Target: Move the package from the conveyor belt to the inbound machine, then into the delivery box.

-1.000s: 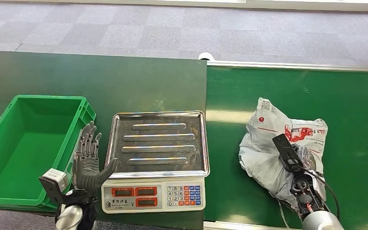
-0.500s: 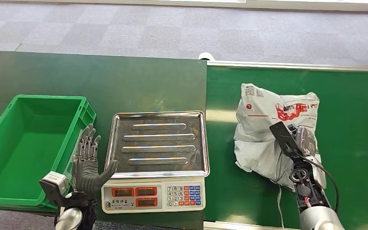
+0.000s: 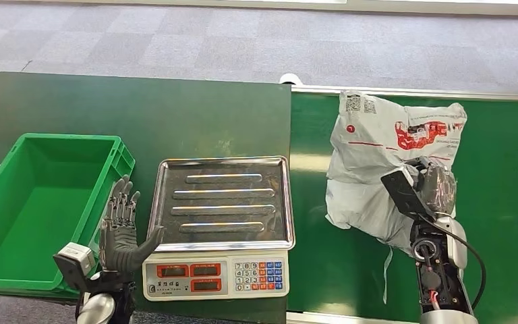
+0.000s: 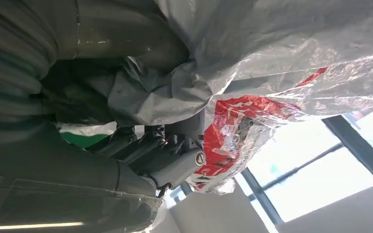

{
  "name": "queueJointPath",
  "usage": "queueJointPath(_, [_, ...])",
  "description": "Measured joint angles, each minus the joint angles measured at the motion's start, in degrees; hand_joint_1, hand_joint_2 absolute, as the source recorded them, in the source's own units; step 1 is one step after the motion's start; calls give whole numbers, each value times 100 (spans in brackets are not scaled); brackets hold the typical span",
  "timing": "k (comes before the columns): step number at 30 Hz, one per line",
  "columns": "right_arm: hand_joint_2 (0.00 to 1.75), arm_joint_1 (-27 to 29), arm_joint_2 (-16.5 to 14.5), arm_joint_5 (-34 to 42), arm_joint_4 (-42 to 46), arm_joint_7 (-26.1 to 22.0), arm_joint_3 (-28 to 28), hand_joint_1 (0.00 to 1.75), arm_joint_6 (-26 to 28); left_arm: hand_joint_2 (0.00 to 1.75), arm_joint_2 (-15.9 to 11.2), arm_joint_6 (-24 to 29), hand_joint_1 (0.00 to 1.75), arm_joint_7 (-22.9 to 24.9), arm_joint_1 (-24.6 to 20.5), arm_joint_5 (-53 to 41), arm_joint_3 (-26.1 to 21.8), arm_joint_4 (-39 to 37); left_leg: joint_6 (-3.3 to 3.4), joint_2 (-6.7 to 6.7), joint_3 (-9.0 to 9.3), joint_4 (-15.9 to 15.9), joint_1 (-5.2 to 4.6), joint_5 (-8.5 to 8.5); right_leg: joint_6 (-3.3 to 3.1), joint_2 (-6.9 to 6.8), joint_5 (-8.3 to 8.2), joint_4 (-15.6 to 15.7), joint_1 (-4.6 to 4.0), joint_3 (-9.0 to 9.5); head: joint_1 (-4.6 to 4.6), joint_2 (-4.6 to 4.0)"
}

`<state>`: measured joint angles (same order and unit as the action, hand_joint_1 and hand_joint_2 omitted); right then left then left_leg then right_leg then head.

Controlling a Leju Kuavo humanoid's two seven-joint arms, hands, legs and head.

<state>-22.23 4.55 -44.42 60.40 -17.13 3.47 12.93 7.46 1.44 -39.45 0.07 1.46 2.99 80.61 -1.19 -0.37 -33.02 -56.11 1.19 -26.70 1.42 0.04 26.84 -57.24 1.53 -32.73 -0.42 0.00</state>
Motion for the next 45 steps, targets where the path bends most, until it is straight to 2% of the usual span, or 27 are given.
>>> queueJointPath(7, [175,645,-140,568,2048,-310,-267,175,-284,175,56,-13,0,-38,-7,0,-16,0,0,4,-1,1,0,0,0,1,1,1,0,-1,2,0])
queueJointPath(13, [175,758,-208,563,2888,-526,-438,175,-269,175,94,-30,0,-39,-9,-1,-23,7,0,4,1,0,0,1,0,1,-1,1,0,2,1,0])
queueJointPath(20, [175,662,-228,226,3492,-687,-942,175,-450,175,144,-40,0,-39,-19,-2,-28,16,0,9,-2,2,0,0,0,4,-1,-1,0,0,1,0])
queueJointPath(25, [175,128,-225,102,3537,-741,-1797,175,-913,175,157,-48,0,-29,-152,2,-20,5,-2,10,2,1,0,3,-1,3,-1,-2,0,1,2,0])
queueJointPath(29, [175,-214,-227,54,3325,-749,-2392,175,-992,175,162,-73,0,-2,-236,9,16,-4,-2,8,5,1,0,4,-1,3,-2,-4,0,4,1,0])
queueJointPath(33, [175,-446,-229,266,3041,-870,-2769,175,-1293,175,163,-74,0,10,-280,25,55,-18,-2,8,0,1,0,3,-1,3,-1,-5,0,2,1,0])
queueJointPath(39, [175,-1010,-337,469,2058,-1127,-3543,175,-1901,175,155,-91,0,39,-457,45,250,-195,-2,7,0,1,1,4,-1,3,-2,-6,-2,-1,0,0])
queueJointPath(44, [175,-1139,-348,512,1843,-1190,-3704,175,-2052,175,152,-93,0,41,-506,50,294,-249,-2,7,1,1,2,4,-2,3,-2,-7,-2,-1,-2,0])
queueJointPath(45, [175,-1239,-367,587,1620,-1212,-3874,175,-2160,175,147,-89,0,41,-534,55,324,-295,-2,7,1,1,2,4,-2,3,-2,-7,-2,0,-1,0])
